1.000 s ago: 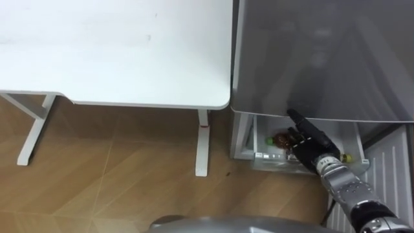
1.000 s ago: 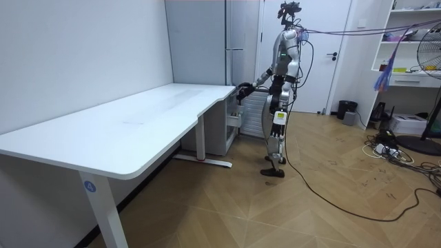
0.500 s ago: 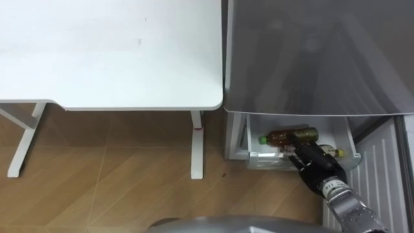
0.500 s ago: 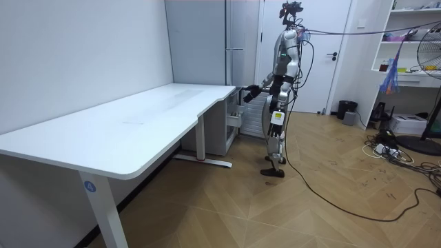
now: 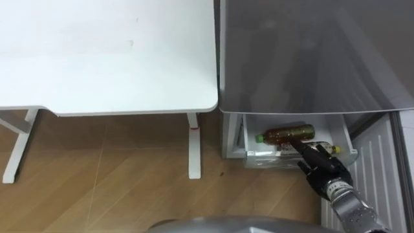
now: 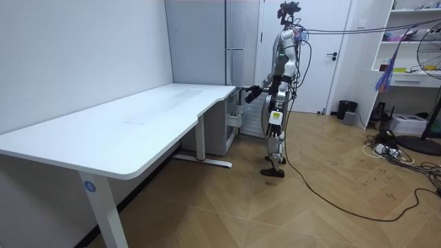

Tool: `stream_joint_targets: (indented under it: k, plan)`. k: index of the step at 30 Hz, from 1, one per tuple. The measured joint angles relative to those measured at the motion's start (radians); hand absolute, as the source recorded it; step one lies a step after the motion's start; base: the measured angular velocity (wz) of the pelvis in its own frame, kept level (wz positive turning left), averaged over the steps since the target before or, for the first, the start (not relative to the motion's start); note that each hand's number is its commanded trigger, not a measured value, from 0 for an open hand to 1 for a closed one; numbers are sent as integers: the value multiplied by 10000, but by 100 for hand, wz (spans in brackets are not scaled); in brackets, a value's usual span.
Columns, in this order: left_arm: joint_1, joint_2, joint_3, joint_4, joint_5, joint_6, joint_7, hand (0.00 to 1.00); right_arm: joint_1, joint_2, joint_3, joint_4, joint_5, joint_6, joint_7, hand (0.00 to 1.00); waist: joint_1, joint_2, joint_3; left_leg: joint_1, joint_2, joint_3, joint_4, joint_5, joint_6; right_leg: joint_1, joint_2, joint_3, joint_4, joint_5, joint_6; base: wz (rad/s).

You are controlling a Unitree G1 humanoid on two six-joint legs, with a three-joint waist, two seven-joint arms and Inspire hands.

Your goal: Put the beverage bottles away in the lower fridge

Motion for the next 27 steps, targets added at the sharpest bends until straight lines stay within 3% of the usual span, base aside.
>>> stream_joint_targets:
  k: [6,12,16,19,21,24,26,27]
  plan:
    - [6,-8,-5,3,45,-10,15,0,49,31,-2,325,1632,-46,-191,0,25,71,53,-59,-1,-1,2,-1,2,-62,-5,-25,-6,-1,0,0]
    - [-109,-9,-48,129,-3,-293,3,0,-92,178,-458,1075,3380,-224,85,0,10,197,-18,-655,0,-23,212,2,6,-676,-27,-96,209,5,-8,0]
    - [-527,2,-127,560,-85,-385,22,0,-656,180,-507,1904,4011,-302,272,0,38,365,15,-1315,10,-34,507,7,12,-1325,-56,-116,573,-1,-22,0]
    - [-1300,98,-358,1071,-122,-475,84,0,-1743,175,-674,3033,4009,-292,534,0,75,445,89,-2178,48,-37,918,36,49,-2318,-83,-126,1238,-22,-58,-2]
    - [-2013,253,-675,1300,-361,-686,93,0,-2645,180,-672,3733,4218,-293,776,0,256,469,267,-3092,94,-19,1528,35,49,-3256,-122,-172,1879,-54,-111,-2]
    - [-3003,424,-989,1672,-455,-905,173,0,-3628,171,-939,4162,4391,-216,845,0,377,342,415,-4943,144,-11,2930,5,55,-5060,-261,-329,3336,-194,-230,6]
    - [-3273,526,-1236,1658,-470,-956,301,0,-4088,10,-1091,4446,4494,-168,841,0,451,257,426,-5935,122,26,3730,-159,142,-6172,-415,-367,4392,-463,-259,9]
    - [-3415,577,-1270,1657,-624,-976,384,0,-4240,-161,-1091,4463,4545,-160,825,0,575,230,435,-6666,119,16,4388,-417,174,-6854,-467,-353,5003,-807,-295,3]
